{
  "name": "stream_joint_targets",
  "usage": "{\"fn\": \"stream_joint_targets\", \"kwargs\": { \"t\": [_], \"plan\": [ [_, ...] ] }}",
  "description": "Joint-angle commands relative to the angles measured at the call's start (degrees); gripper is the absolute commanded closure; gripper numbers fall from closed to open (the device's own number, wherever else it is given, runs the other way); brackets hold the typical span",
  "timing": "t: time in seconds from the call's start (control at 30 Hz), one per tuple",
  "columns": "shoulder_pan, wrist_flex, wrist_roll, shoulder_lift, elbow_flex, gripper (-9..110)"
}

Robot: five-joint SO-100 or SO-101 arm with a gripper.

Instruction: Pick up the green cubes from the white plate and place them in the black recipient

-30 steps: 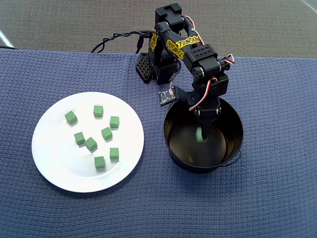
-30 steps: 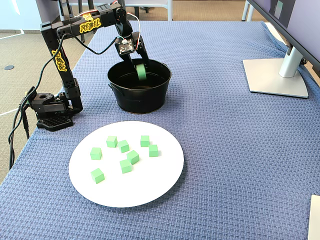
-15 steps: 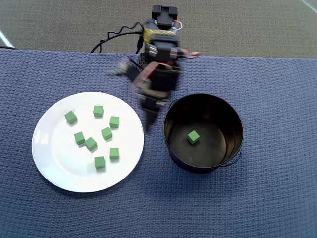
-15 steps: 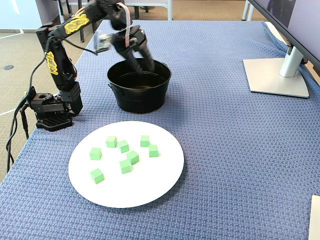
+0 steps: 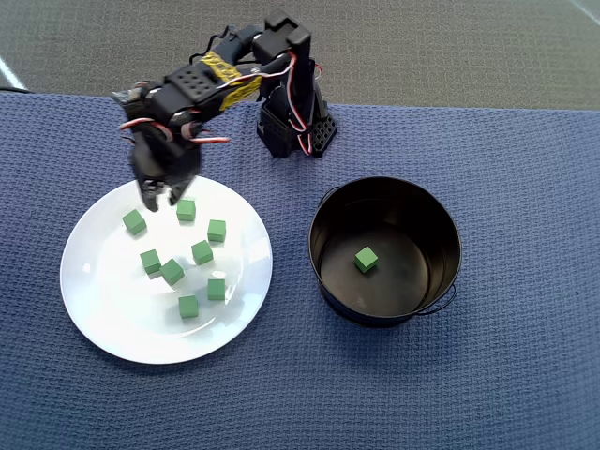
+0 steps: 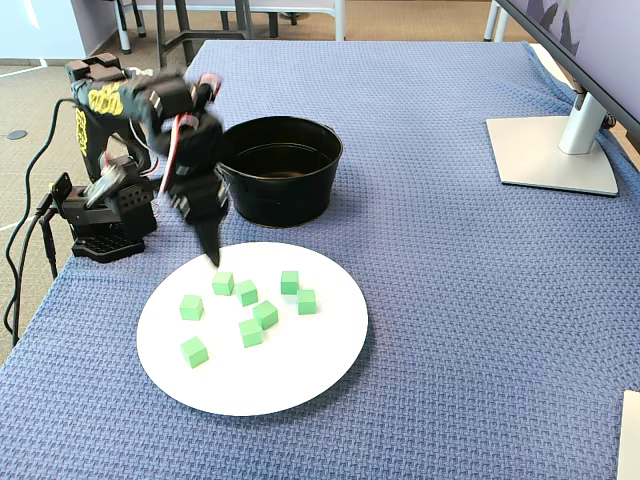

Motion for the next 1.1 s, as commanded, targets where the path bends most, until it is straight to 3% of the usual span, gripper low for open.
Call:
{"fn": "stream_joint_targets", "kwargs": {
  "t": [0.0,0.4,0.5,0.6,0.73,1.07],
  "plan": [
    [4.83,-1.05,-1.49,-5.01,-3.43,102],
    [10.46,-5.89,-8.79,-18.98,-10.99,101],
    [10.63,-4.31,-9.23,-18.72,-10.81,84],
    [10.37,-3.08,-10.20,-18.02,-9.67,81],
    [10.37,-3.52,-14.68,-18.28,-8.00,67],
    [9.14,-7.38,-25.84,-22.24,-5.27,71]
  ]
}}
